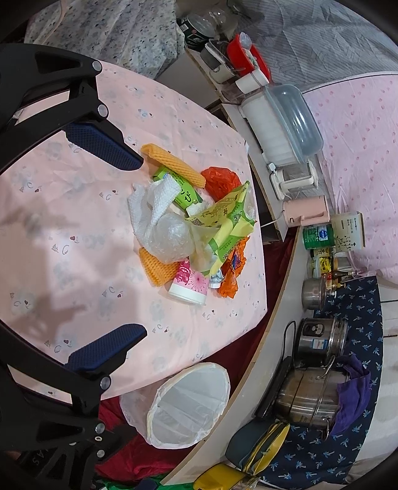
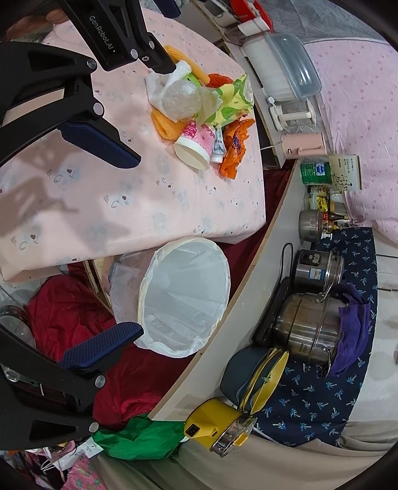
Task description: Collect trash
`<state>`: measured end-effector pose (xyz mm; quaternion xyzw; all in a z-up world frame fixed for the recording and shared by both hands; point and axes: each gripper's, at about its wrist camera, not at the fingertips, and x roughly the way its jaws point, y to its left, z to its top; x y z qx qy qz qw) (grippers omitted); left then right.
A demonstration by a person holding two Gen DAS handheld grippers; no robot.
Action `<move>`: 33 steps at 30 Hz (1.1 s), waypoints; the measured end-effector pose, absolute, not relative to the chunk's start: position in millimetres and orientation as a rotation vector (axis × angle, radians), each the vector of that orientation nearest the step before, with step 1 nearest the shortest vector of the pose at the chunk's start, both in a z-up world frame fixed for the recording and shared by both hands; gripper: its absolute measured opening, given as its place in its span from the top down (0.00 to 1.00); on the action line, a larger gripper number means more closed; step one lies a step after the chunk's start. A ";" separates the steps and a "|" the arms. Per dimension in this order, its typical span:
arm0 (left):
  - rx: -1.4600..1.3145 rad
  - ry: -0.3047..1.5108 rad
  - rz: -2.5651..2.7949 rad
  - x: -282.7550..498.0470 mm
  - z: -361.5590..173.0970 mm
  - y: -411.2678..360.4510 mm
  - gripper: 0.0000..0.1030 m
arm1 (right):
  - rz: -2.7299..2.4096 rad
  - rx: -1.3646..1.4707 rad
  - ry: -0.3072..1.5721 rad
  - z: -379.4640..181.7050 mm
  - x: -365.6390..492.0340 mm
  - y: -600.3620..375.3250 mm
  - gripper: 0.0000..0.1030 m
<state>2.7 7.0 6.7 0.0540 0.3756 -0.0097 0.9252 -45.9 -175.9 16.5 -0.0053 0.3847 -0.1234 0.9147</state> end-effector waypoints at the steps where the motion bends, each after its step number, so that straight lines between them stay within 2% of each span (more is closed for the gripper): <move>1: 0.110 0.770 -0.020 2.6 6.6 7.0 0.07 | -0.253 -0.010 0.792 16.7 -46.0 -175.9 0.07; 33: 0.119 0.776 -0.025 0.2 2.3 3.4 0.07 | -0.267 -0.006 0.791 16.9 -46.0 -182.1 0.07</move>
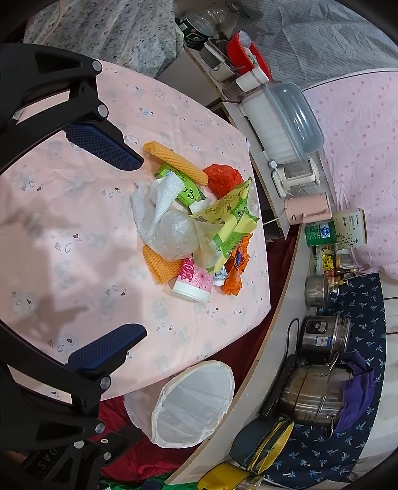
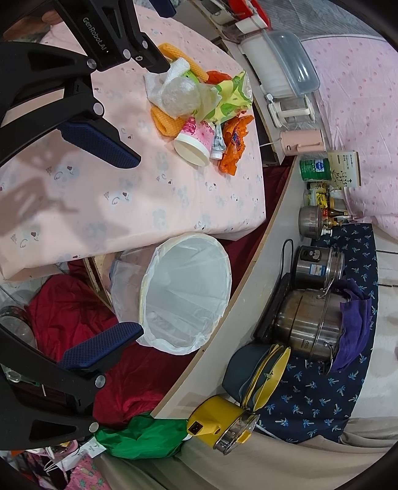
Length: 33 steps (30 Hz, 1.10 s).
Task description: Collect trash
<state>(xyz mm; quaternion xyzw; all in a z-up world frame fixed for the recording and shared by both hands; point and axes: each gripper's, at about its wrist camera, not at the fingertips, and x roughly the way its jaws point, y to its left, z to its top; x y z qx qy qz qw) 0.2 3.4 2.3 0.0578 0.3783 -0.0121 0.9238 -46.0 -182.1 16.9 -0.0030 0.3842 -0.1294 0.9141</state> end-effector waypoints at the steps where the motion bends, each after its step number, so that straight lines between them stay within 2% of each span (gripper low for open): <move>1: 0.119 0.775 -0.024 0.2 2.3 3.1 0.07 | -0.267 -0.006 0.791 17.3 -46.2 -182.5 0.07; 33: 0.119 0.780 -0.025 1.0 -0.4 3.5 0.07 | -0.270 -0.009 0.792 16.8 -45.8 -181.5 0.07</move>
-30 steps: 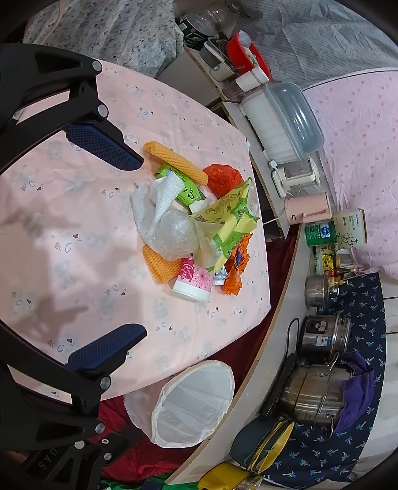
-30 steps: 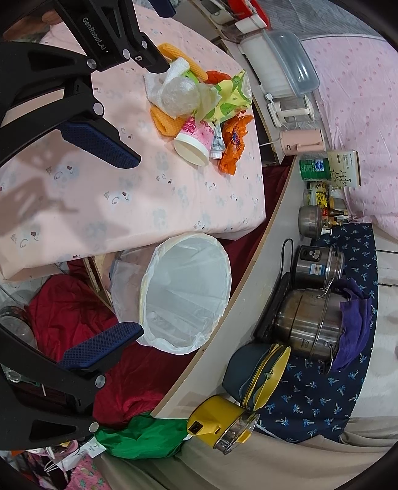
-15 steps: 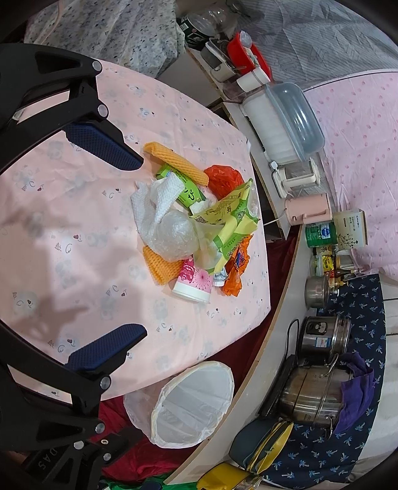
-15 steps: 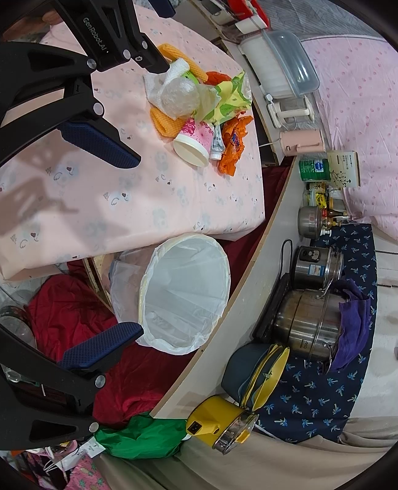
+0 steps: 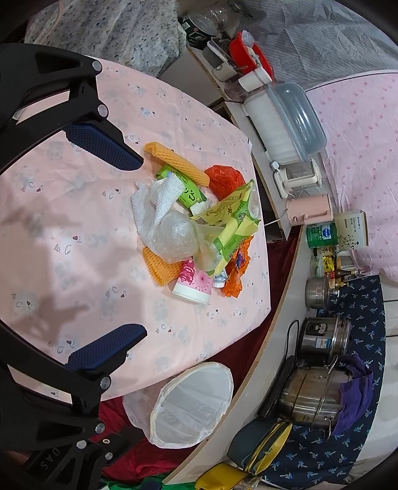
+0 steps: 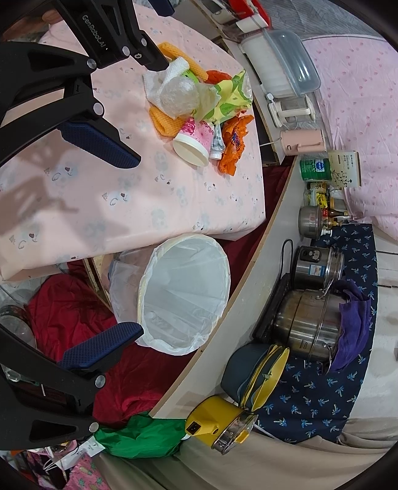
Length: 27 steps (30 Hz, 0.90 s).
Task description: Collect trash
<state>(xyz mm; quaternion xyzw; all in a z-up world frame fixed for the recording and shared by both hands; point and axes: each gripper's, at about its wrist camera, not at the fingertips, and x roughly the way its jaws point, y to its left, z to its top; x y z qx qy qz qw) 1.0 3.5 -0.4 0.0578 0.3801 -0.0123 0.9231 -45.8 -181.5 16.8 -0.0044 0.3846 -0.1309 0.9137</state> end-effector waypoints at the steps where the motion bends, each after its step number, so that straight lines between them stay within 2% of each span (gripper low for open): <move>1: 0.117 0.783 -0.028 1.8 -1.2 4.0 0.07 | -0.271 -0.009 0.792 16.8 -45.5 -181.5 0.07; 13: 0.096 0.806 -0.031 21.8 -12.8 33.4 0.07 | -0.276 -0.016 0.778 20.7 -25.6 -170.4 0.07; 24: 0.080 0.849 0.021 56.0 -33.0 97.4 0.07 | -0.163 -0.044 0.763 23.8 21.2 -113.9 0.07; 27: 0.076 0.869 0.032 69.6 -40.2 114.4 0.07 | -0.115 -0.056 0.758 24.7 40.6 -93.2 0.10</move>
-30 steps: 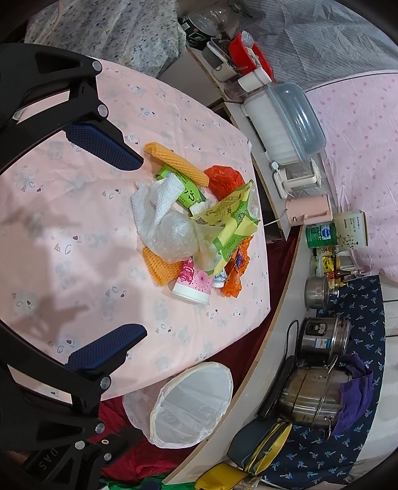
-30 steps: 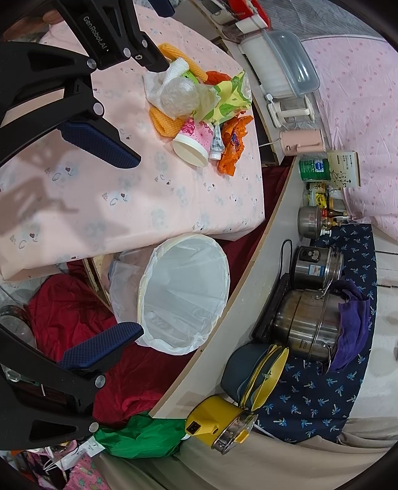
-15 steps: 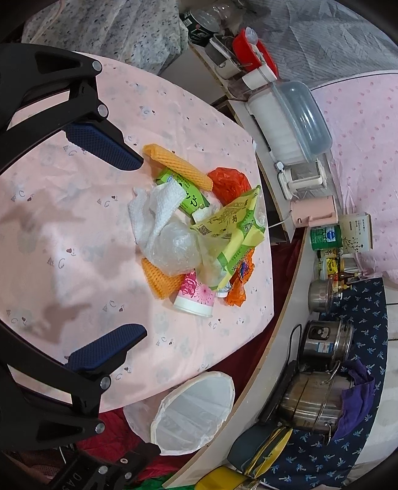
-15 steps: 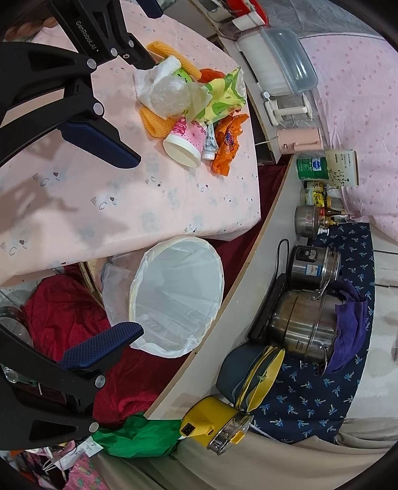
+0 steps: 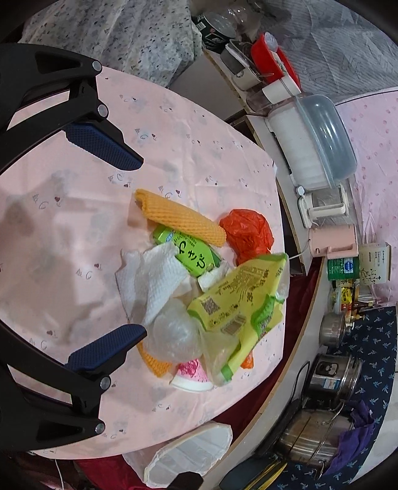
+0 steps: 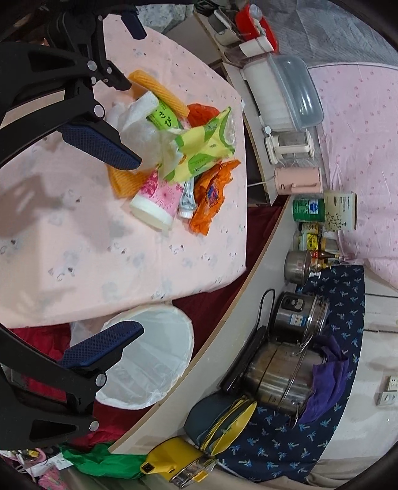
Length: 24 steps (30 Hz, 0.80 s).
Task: Collect trash
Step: 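Reach the right gripper to the yellow-green snack bag and grasp it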
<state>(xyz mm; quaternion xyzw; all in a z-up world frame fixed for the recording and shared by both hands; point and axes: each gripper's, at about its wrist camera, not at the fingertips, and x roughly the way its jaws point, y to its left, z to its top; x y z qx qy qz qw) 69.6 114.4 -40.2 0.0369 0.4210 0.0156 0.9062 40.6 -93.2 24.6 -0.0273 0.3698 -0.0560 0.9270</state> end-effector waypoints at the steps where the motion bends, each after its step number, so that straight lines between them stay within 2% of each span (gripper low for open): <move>1: 0.073 0.872 0.033 73.9 -43.0 119.9 0.07 | -0.099 -0.058 0.761 24.1 47.6 -85.3 0.11; 11: 0.029 0.933 0.029 119.2 -75.0 166.7 0.07 | 0.036 -0.088 0.814 0.4 120.5 -18.1 0.23; 16: 0.021 0.969 0.017 135.1 -91.1 173.0 0.08 | 0.050 -0.122 0.869 -20.8 147.2 2.1 0.44; 21: -0.020 1.000 -0.008 145.8 -100.3 180.9 0.29 | 0.064 -0.121 0.900 -31.7 155.4 6.9 0.67; 23: -0.045 1.014 -0.013 149.9 -102.5 184.1 0.48 | 0.068 -0.118 0.905 -33.5 156.0 7.1 0.78; 24: -0.060 1.018 -0.028 150.7 -102.4 185.0 0.52 | 0.065 -0.118 0.912 -34.2 156.3 6.7 0.82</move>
